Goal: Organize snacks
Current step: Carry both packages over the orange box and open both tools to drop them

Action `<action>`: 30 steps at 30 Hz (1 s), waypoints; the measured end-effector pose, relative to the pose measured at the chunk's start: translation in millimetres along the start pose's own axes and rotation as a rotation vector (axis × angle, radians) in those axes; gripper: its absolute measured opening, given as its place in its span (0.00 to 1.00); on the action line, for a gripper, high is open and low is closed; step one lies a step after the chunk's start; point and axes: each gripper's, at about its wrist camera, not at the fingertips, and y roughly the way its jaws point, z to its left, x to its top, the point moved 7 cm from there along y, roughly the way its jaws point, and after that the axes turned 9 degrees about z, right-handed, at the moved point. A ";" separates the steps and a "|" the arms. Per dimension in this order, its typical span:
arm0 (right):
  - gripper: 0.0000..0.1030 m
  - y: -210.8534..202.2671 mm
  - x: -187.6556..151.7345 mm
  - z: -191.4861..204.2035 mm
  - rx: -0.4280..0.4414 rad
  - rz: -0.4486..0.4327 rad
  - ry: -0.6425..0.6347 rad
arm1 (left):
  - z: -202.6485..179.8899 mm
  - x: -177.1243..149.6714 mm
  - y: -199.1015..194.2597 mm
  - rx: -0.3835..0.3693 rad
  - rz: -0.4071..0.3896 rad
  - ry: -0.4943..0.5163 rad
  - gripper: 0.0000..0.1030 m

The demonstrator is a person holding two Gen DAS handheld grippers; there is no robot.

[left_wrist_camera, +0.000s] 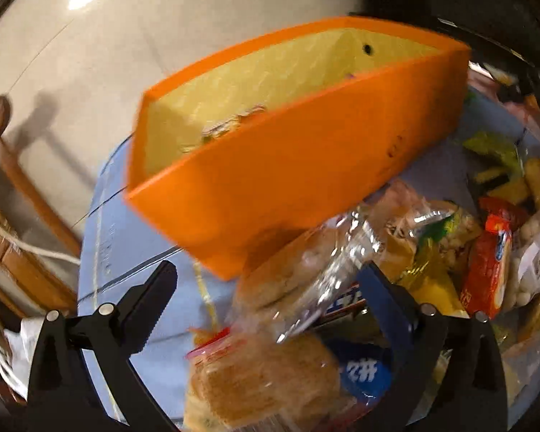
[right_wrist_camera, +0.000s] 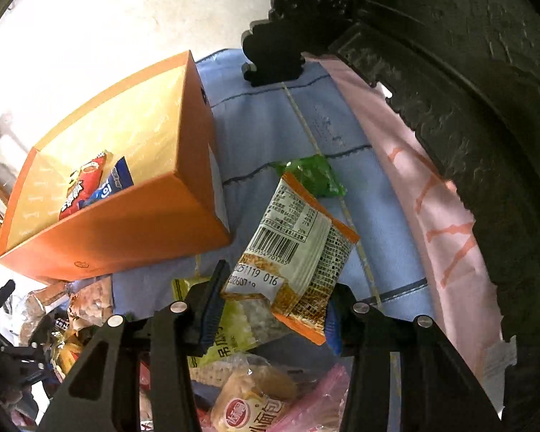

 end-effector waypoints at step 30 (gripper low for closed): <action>0.45 -54.6 2.7 21.2 0.082 -0.088 -0.033 | 4.6 8.4 -8.0 -0.201 -0.022 -0.231 0.63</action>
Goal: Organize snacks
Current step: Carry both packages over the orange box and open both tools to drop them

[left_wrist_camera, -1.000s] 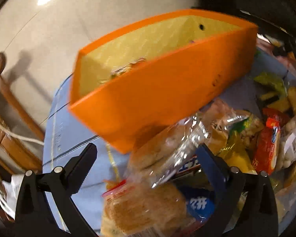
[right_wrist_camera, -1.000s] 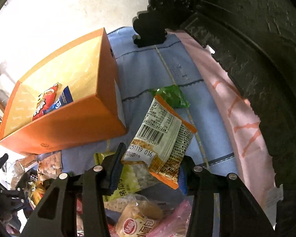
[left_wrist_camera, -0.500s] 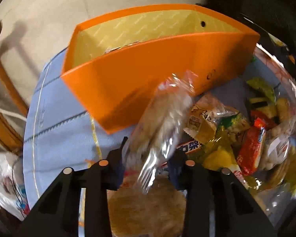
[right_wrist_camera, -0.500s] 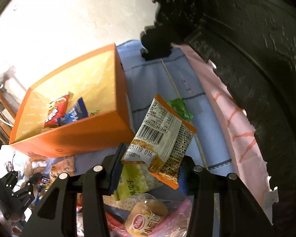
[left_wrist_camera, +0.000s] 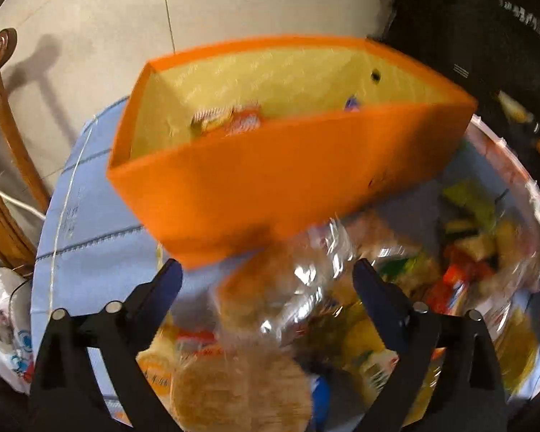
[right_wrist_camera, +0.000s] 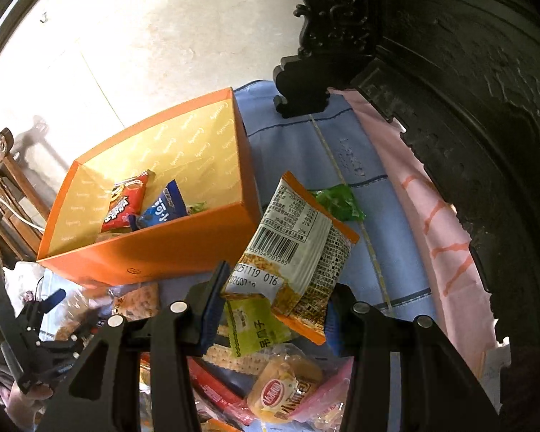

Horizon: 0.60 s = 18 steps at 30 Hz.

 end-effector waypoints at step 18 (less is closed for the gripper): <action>0.45 -21.5 3.0 -6.5 0.017 -0.047 0.021 | -5.2 -9.5 -13.3 0.025 0.068 0.020 0.31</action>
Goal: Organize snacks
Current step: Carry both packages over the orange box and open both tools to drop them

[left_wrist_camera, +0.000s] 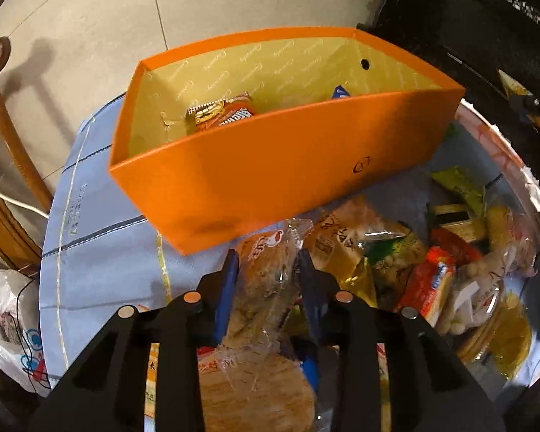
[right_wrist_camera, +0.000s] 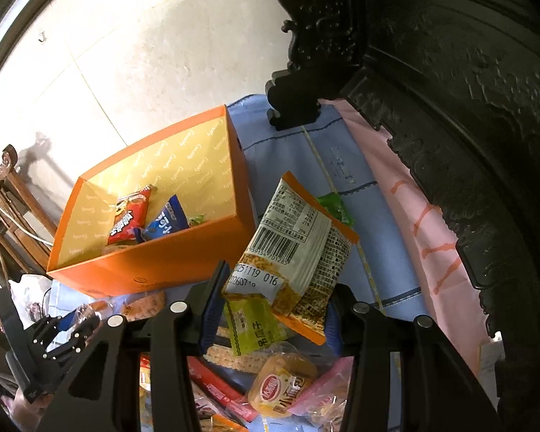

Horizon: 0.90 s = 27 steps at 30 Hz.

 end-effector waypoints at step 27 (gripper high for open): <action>0.45 -51.5 54.1 87.5 0.142 -0.148 -0.183 | 0.9 79.6 -116.6 -0.101 -0.220 -0.018 0.23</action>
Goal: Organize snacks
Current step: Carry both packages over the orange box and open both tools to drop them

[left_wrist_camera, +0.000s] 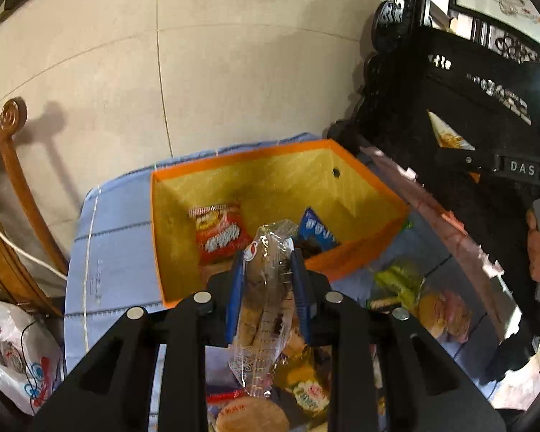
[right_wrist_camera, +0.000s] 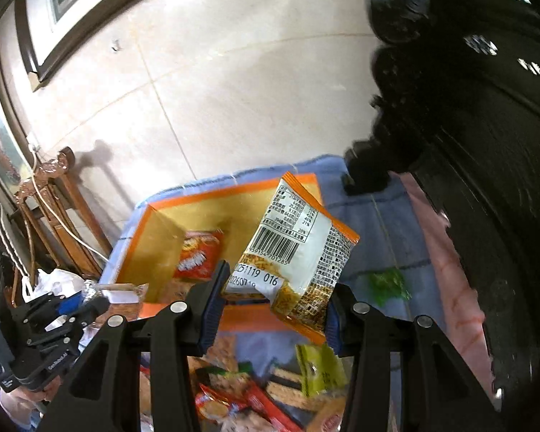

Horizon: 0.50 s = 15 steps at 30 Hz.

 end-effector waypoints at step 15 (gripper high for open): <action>0.76 61.3 44.9 30.1 -0.001 0.069 -0.109 | 32.6 75.9 31.0 0.060 -0.050 -0.087 0.51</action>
